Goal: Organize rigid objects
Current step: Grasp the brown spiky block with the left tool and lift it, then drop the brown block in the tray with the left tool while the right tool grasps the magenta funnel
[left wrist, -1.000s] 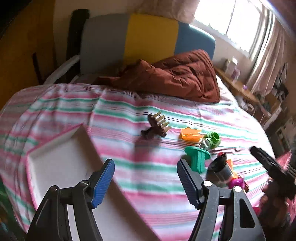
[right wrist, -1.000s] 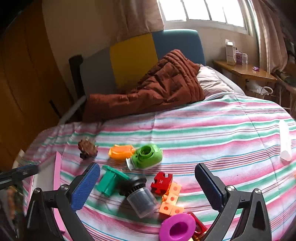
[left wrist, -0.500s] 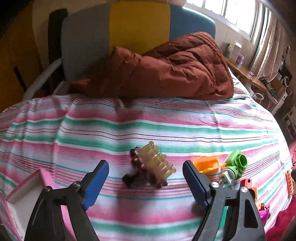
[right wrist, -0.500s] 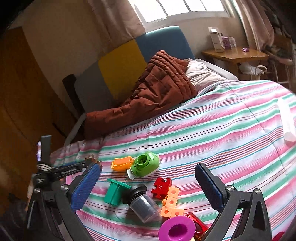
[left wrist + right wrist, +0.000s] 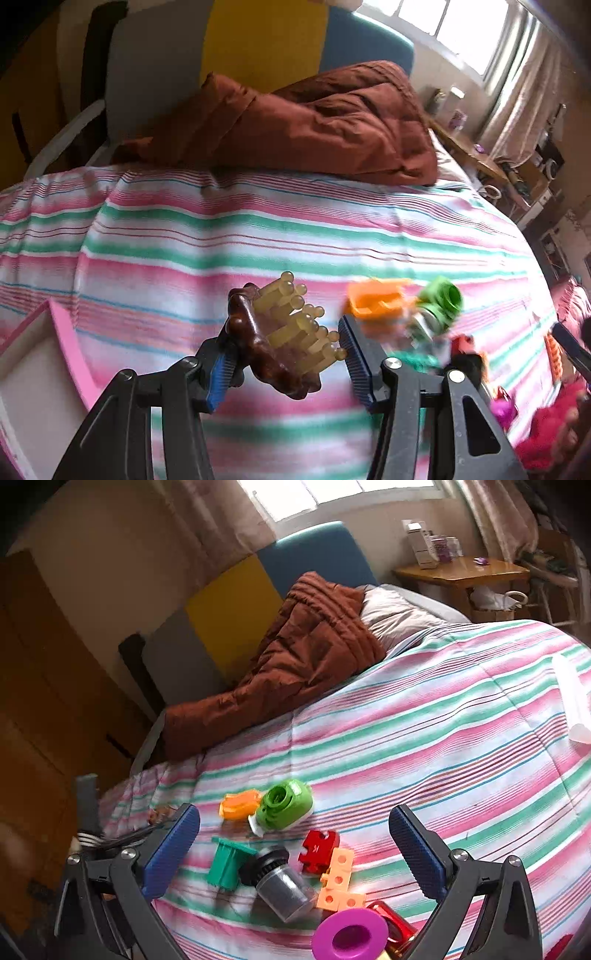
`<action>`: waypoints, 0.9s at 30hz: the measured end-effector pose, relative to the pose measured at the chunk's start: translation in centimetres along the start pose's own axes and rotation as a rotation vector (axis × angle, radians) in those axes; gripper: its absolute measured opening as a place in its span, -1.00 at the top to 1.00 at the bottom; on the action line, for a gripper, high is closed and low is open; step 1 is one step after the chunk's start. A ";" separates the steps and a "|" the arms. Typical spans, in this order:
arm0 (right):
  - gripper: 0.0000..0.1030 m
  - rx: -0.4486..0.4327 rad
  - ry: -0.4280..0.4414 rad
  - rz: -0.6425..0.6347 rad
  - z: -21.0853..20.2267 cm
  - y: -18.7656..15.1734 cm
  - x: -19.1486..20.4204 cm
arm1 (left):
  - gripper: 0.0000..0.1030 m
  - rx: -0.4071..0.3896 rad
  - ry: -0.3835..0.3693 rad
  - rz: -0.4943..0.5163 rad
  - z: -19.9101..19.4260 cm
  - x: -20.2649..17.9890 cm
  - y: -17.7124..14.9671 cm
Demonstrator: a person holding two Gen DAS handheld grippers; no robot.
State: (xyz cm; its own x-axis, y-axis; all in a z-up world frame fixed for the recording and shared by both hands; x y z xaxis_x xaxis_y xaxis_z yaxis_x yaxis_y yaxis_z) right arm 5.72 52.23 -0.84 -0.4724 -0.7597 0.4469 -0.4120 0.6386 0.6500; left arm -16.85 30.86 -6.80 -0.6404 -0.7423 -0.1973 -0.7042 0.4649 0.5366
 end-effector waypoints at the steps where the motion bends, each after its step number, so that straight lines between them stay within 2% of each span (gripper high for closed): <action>1: -1.00 0.013 0.000 -0.018 0.3 -0.2 0.3 | -0.05 -0.005 -0.009 0.001 -0.9 -0.1 -0.6; 7: -0.99 0.085 -0.002 -0.086 1.9 -1.5 1.5 | -0.05 -0.038 -0.022 0.009 -6.0 -0.5 -3.8; 18: -0.52 0.155 -0.007 -0.023 2.4 -2.2 0.0 | -0.05 -0.106 -0.058 0.015 -12.2 -1.1 -9.0; 20: -0.52 0.184 -0.008 -0.031 1.9 -2.6 0.2 | -0.05 -0.112 -0.057 0.011 -13.0 -0.7 -9.8; 22: -0.52 0.215 -0.058 -0.042 1.3 -3.3 0.1 | -0.05 -0.117 -0.054 0.007 -13.5 -0.4 -10.5; 25: -0.53 0.268 -0.089 -0.053 0.9 -4.2 -0.6 | -0.05 -0.125 -0.051 -0.009 -14.2 0.5 -11.6; 27: -0.67 0.327 -0.113 -0.090 1.5 -5.1 -0.9 | -0.05 -0.124 -0.055 -0.032 -14.6 1.3 -12.3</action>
State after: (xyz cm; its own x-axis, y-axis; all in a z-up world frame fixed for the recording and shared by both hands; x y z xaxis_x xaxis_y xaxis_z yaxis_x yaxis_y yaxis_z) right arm 7.07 49.78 -5.49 -0.4988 -0.8079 0.3138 -0.6749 0.5892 0.4442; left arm -4.51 17.17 -1.69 -0.6362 -0.7269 -0.2587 -0.6835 0.3756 0.6259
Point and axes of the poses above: each gripper's, at about its wrist camera, not at the fingertips, and z roughly the way its jaws point, x to its left, y to its top, the point moved 2 cm from there along z, roughly the way its jaws point
